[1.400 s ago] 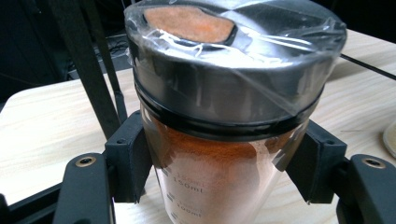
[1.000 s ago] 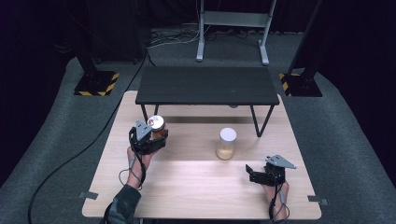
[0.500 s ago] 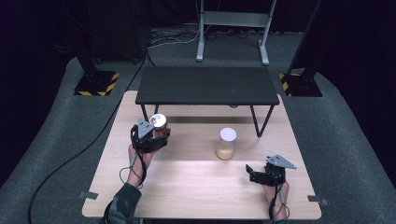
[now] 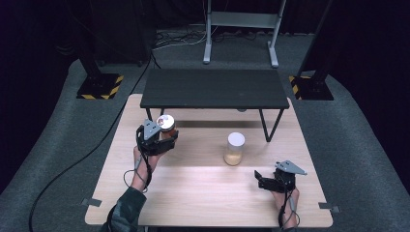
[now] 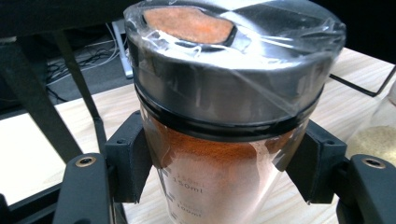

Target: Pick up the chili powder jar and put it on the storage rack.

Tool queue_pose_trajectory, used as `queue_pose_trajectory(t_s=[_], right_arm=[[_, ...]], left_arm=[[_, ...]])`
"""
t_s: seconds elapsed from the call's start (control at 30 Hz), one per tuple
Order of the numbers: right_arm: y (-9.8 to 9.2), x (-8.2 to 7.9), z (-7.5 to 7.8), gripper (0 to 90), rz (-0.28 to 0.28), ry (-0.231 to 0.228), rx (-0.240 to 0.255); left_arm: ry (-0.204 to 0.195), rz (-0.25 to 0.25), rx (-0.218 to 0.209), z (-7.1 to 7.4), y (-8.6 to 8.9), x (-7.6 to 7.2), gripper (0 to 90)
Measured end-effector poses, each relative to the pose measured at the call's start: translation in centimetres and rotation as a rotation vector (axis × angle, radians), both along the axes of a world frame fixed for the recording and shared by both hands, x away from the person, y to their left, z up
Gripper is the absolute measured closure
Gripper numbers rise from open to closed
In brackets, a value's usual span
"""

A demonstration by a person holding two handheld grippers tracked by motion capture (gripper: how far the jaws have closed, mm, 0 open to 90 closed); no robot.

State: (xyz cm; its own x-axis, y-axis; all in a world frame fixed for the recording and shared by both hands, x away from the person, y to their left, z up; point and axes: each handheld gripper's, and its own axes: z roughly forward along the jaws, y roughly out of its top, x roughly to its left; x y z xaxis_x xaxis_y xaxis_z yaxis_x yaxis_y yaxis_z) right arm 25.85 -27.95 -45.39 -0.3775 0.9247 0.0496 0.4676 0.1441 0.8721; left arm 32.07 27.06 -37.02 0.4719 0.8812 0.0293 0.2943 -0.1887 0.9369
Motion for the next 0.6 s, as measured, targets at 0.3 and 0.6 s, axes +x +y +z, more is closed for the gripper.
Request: queue_pose_trajectory(t_s=[0.3, 0.6], right_arm=[[0.0, 0.0, 0.0, 0.6, 0.001, 0.002, 0.001], [0.0, 0.0, 0.0, 0.6, 0.001, 0.002, 0.002]], left_arm=[[0.01, -0.03, 0.011, 1.1, -0.3, 0.6, 31.8], [0.013, -0.059, 0.008, 1.8, -0.5, 1.0, 31.8]])
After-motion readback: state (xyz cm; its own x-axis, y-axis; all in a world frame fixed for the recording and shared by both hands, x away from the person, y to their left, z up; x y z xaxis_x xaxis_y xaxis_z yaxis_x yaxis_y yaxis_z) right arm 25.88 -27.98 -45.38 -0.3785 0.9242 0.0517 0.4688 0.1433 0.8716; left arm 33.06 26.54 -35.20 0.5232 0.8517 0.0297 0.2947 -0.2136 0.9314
